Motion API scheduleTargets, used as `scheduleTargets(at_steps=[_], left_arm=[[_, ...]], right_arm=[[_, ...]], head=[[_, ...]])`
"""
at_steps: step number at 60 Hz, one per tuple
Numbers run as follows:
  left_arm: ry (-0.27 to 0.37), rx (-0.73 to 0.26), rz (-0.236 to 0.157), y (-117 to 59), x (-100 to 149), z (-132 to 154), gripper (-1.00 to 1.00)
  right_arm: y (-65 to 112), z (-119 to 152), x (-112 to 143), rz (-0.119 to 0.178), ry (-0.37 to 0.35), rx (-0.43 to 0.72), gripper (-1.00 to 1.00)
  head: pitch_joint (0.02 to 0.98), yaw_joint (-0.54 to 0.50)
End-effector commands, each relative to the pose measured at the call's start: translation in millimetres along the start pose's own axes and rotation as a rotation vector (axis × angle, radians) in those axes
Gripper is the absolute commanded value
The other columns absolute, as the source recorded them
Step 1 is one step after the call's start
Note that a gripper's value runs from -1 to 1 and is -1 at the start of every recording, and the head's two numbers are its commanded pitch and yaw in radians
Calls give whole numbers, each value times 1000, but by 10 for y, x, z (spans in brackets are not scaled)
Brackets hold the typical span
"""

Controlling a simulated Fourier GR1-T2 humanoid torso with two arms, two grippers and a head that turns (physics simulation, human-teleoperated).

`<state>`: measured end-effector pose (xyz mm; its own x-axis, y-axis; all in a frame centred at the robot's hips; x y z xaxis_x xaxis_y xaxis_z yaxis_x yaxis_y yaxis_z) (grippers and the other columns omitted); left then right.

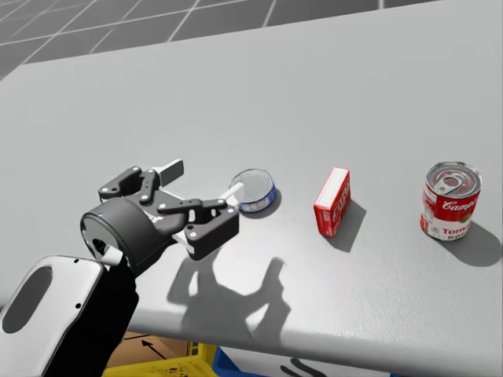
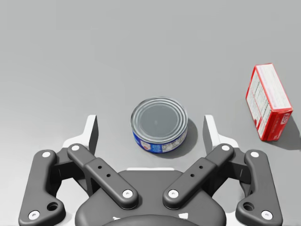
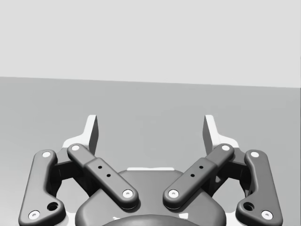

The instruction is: Grasp the tuna can and hold it up.

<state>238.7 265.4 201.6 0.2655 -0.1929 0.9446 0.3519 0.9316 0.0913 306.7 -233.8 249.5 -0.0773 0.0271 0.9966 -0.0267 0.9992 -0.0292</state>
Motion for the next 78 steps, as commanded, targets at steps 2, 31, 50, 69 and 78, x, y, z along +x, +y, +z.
scheduleTargets(at_steps=[2,31,50,69,78], left_arm=[[62,-12,2,-42,-252,-149,-1000],[119,-3,22,-71,-289,-599,-1000],[153,6,30,-66,-310,-811,-1000],[175,10,10,-86,-371,-889,-766],[187,6,0,-100,-405,-880,998]], right_arm=[[-10,-2,-1,1,-1,-2,-1000],[-27,-5,6,-2,-5,-2,-1000],[-31,-2,9,-16,-6,4,-1000],[-33,-3,12,-17,-7,8,-1000],[-38,-5,12,-17,-6,8,-1000]], head=[[846,336],[845,324],[845,324],[834,322],[800,323]])
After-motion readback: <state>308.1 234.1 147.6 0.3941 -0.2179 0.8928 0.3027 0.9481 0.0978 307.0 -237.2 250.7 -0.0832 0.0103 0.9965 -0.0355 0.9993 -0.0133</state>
